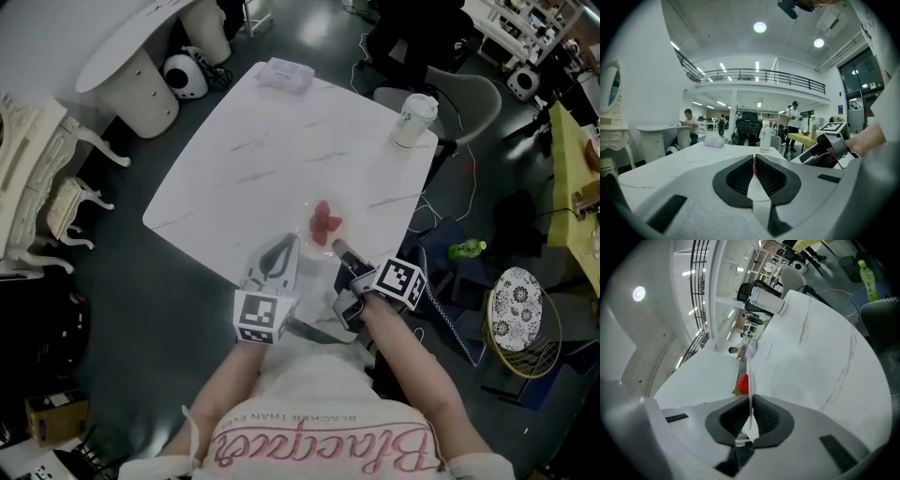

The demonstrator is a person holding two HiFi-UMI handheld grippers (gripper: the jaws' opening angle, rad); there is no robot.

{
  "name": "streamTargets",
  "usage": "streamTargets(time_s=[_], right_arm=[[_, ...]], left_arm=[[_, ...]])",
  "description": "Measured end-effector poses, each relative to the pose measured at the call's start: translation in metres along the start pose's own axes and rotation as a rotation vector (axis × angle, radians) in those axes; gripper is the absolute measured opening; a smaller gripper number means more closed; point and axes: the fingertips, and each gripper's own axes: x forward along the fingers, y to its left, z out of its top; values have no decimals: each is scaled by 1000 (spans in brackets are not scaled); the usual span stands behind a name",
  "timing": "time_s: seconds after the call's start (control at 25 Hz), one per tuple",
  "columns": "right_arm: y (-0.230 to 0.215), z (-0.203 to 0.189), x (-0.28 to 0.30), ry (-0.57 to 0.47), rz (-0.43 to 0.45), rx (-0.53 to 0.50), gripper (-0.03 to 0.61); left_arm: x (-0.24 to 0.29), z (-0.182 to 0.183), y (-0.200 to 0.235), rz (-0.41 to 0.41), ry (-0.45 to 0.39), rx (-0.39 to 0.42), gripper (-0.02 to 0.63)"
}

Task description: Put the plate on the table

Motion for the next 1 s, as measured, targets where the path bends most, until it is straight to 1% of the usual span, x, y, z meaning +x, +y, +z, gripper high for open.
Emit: streamTargets(time_s=[0.12, 0.28, 0.56, 0.68, 0.8, 0.92, 1.0], right_arm=[[-11, 2, 17, 10, -22, -6, 12], [-28, 3, 38, 30, -68, -15, 12], [-63, 20, 61, 19, -199, -69, 11], [-75, 28, 64, 20, -267, -132, 12], [-82, 33, 69, 30, -338, -228, 14], [-85, 39, 73, 44, -415, -356, 41], [-87, 41, 74, 51, -466, -418, 60]], left_arm=[[14, -7, 8, -31, 22, 5, 17], [34, -18, 22, -53, 54, -5, 17], [62, -28, 41, -78, 86, -30, 17], [69, -33, 45, -84, 99, -42, 17], [75, -39, 49, -87, 111, -56, 17], [80, -45, 52, -87, 123, -68, 17], [83, -45, 52, -92, 123, -68, 17]])
